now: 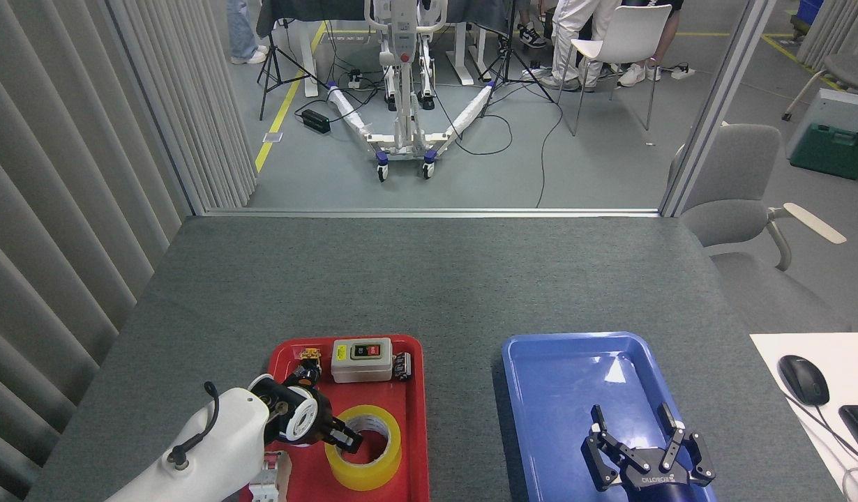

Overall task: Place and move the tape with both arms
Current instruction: 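Lift the tape roll and carry it over the blue tray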

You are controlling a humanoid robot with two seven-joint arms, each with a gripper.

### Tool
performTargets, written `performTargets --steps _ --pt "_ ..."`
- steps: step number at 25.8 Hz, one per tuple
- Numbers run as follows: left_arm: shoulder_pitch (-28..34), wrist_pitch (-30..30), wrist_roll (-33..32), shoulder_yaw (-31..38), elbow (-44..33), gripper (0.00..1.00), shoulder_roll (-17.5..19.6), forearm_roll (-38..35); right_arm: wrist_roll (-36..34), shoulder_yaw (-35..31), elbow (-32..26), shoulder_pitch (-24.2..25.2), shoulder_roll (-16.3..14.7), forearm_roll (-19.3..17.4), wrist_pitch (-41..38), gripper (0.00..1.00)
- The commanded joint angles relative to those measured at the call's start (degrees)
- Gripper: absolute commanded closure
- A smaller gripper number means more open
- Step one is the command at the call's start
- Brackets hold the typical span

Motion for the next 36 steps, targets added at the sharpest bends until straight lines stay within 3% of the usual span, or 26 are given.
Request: performTargets --steps 1,4,6,12,15,18,22,26,31,33,36 --pt "0.0 0.0 -1.3 0.0 0.9 0.47 -0.8 0.0 0.0 0.0 0.0 0.0 0.0 0.1 0.0 0.0" --pt "-0.1 -0.6 -6.5 0.1 0.7 0.82 -0.9 0.1 0.0 0.0 0.0 0.0 0.0 0.1 0.0 0.0" --pt "-0.4 -0.7 -10.1 0.1 0.2 1.0 -0.9 0.5 0.0 0.0 0.0 0.0 0.0 0.1 0.0 0.0" --pt "-0.7 -3.1 -11.8 2.3 -1.7 1.0 -1.3 2.2 0.0 0.0 0.0 0.0 -0.1 0.1 0.0 0.0" --pt "-0.7 -8.9 -11.7 9.3 -3.0 1.0 -4.2 2.3 0.0 0.0 0.0 -0.1 -0.3 0.1 0.0 0.0" --pt "-0.1 -22.5 -11.7 19.0 -3.2 1.0 -8.4 2.4 0.0 0.0 0.0 -0.1 -0.5 0.1 0.0 0.0" --pt "2.9 -51.9 -9.4 31.3 1.8 1.0 -16.9 8.2 0.0 0.0 0.0 -0.1 -0.7 0.1 -0.1 0.0" --pt "3.0 -52.1 -4.6 32.1 7.0 1.0 -20.4 18.2 -0.1 -0.1 0.0 -0.1 -0.9 0.1 -0.5 0.0" --pt "3.2 -52.1 -5.0 31.9 10.1 1.0 -24.1 19.3 -2.0 -0.4 0.0 -0.1 -2.1 0.2 -8.6 0.0" --pt "3.1 -52.1 -5.2 32.0 10.8 1.0 -24.6 19.5 -3.7 -2.7 -0.3 0.9 -3.2 1.2 -19.5 0.0" --pt "3.0 -52.1 -5.3 31.9 11.0 1.0 -24.7 20.0 -7.9 -7.7 -2.1 4.8 -7.1 1.8 -43.1 0.0"
